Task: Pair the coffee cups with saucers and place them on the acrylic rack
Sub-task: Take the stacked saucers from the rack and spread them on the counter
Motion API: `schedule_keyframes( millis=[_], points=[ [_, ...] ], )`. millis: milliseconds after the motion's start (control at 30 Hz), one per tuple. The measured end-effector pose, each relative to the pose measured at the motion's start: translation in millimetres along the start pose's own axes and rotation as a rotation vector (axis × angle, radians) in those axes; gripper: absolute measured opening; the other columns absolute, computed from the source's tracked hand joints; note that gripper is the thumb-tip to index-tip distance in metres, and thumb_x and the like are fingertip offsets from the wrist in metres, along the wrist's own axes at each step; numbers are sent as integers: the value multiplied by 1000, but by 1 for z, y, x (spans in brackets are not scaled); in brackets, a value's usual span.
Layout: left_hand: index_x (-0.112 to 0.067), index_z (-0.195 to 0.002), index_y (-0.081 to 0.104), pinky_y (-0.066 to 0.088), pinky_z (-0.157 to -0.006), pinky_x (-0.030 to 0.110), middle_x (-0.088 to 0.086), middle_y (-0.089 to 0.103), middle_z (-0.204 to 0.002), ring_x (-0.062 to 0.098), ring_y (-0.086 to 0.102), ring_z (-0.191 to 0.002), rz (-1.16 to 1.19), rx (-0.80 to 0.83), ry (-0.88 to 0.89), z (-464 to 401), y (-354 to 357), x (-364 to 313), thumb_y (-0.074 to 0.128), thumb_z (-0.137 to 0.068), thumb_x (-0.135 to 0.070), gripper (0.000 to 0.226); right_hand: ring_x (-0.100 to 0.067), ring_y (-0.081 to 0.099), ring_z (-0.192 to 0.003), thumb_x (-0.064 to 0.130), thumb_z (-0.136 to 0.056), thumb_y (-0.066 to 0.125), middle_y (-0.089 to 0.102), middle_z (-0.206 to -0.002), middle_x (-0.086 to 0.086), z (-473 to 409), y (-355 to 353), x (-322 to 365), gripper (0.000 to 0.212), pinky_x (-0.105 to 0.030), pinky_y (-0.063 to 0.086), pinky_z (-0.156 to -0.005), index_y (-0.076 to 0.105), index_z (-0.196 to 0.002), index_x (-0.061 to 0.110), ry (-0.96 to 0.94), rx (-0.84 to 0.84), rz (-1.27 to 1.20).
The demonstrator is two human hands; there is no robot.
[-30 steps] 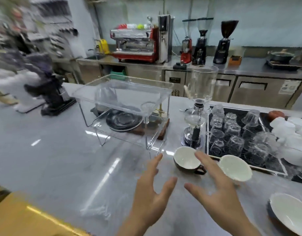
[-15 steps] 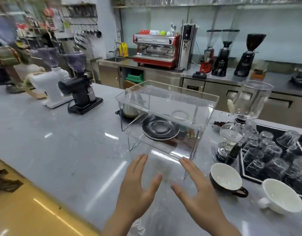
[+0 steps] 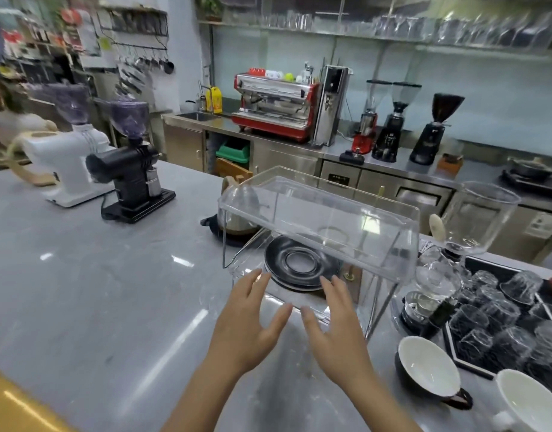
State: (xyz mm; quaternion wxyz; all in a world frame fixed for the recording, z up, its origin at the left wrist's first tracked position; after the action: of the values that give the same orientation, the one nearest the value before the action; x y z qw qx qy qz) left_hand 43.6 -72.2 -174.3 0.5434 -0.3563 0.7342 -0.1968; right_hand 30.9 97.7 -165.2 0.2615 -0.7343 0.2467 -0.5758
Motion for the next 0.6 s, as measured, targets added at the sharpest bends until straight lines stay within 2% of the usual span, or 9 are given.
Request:
schedule_keyframes(
  millis=[133, 233, 300, 400, 433, 500, 600],
  points=[
    [-23, -155, 31, 21, -119, 24, -10, 27, -163, 6, 22, -150, 84, 44, -30, -34, 8, 7, 55, -91, -60, 78, -10, 11, -152, 35, -96, 58, 16, -163, 6, -29, -2, 3, 64, -34, 18, -124, 30, -152, 24, 77, -89, -68],
    [-19, -154, 35, 27, -122, 35, -6, 34, -161, 10, 28, -148, 153, 45, -73, -59, 11, 10, 58, -91, -54, 75, -13, 25, -148, 34, -93, 60, 30, -157, 7, -47, -1, 2, 59, -40, 28, -121, 38, -147, 26, 137, -166, -171],
    [-20, -152, 38, 31, -121, 38, -5, 40, -157, 10, 34, -146, 200, 48, -92, -74, 14, 9, 58, -92, -53, 71, -14, 31, -143, 34, -93, 61, 38, -152, 5, -59, 1, 1, 57, -40, 31, -119, 40, -146, 24, 207, -178, -220],
    [-26, -145, 46, 36, -111, 29, -12, 51, -144, 3, 43, -134, 232, 56, -66, -92, 19, 7, 60, -91, -47, 60, -17, 52, -117, 29, -93, 62, 55, -127, 1, -75, 4, -2, 46, -39, 47, -105, 48, -137, 24, 248, -233, -279],
    [-28, -142, 49, 36, -106, 24, -15, 53, -139, 0, 44, -128, 231, 63, -55, -95, 19, 5, 62, -92, -43, 54, -19, 56, -110, 28, -93, 62, 57, -125, -2, -78, 4, 0, 46, -36, 51, -97, 48, -137, 24, 260, -240, -292],
    [-29, -135, 53, 34, -99, 19, -18, 55, -129, -2, 46, -119, 245, 83, -38, -104, 22, 4, 64, -92, -37, 45, -19, 59, -107, 27, -94, 62, 57, -129, -2, -85, 5, -1, 50, -27, 51, -89, 45, -141, 25, 293, -244, -335],
    [-33, -117, 60, 39, -86, 11, -21, 62, -114, -9, 55, -105, 332, 80, -62, -113, 25, 6, 68, -90, -27, 29, -15, 55, -113, 25, -95, 62, 54, -127, 7, -91, 5, -1, 50, -26, 43, -88, 43, -141, 26, 358, -260, -418]
  ],
)
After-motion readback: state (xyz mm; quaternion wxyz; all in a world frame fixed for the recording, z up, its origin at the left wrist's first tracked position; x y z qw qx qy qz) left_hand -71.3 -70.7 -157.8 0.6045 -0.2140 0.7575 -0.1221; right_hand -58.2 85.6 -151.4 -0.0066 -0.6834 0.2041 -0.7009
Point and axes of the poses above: each hand's wrist, its own z-axis away from the middle knuckle, its own y-axis out of the palm, x = y × z, the point moved 4 cm from there along -z, towards the middle knuckle
